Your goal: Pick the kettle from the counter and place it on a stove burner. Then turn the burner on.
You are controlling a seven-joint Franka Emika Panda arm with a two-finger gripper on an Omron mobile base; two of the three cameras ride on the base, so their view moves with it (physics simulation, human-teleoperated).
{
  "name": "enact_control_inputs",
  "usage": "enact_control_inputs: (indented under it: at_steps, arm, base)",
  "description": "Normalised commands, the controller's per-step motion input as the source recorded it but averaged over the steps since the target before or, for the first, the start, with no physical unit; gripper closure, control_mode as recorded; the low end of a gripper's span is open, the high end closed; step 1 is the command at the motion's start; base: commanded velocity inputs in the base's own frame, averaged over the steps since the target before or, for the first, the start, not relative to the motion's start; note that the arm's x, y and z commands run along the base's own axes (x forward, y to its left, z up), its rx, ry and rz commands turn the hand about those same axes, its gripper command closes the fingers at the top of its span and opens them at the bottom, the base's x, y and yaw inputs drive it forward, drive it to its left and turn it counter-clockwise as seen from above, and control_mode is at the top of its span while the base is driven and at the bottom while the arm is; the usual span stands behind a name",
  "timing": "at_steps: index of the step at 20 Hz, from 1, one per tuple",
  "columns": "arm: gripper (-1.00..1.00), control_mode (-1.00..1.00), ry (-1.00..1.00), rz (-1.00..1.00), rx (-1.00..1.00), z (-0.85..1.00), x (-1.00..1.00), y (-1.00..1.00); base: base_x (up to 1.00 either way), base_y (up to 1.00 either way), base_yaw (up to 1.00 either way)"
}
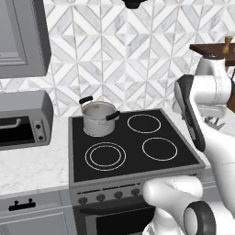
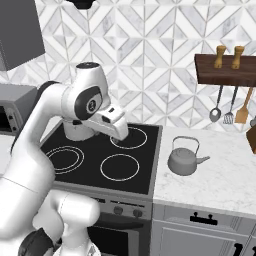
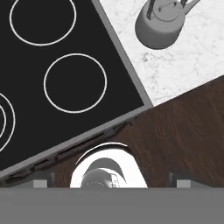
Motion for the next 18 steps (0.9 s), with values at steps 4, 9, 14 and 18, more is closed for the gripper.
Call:
enact_control_inputs:
  at_steps: [4,9,14,18]
  arm:
    - [-1.00,-1.00,0.02,-0.40,0.00,0.00,-0.01,-0.70]
    - [-1.00,-1.00,0.01,-0.21,0.00,0.05,0.26,-0.47]
    - [-1.00,-1.00,0.03,-0.02,0.00,0.01,0.63,-0.42]
    - [-1.00,-1.00,0.00,-0.02,0.00,-0.04,0.21,-0.34]
  base:
    - [0.00,0.00,0.00]
    - [0.00,0.00,0.00]
    - [0.00,0.00,0.00]
    - [0.00,0.00,0.00]
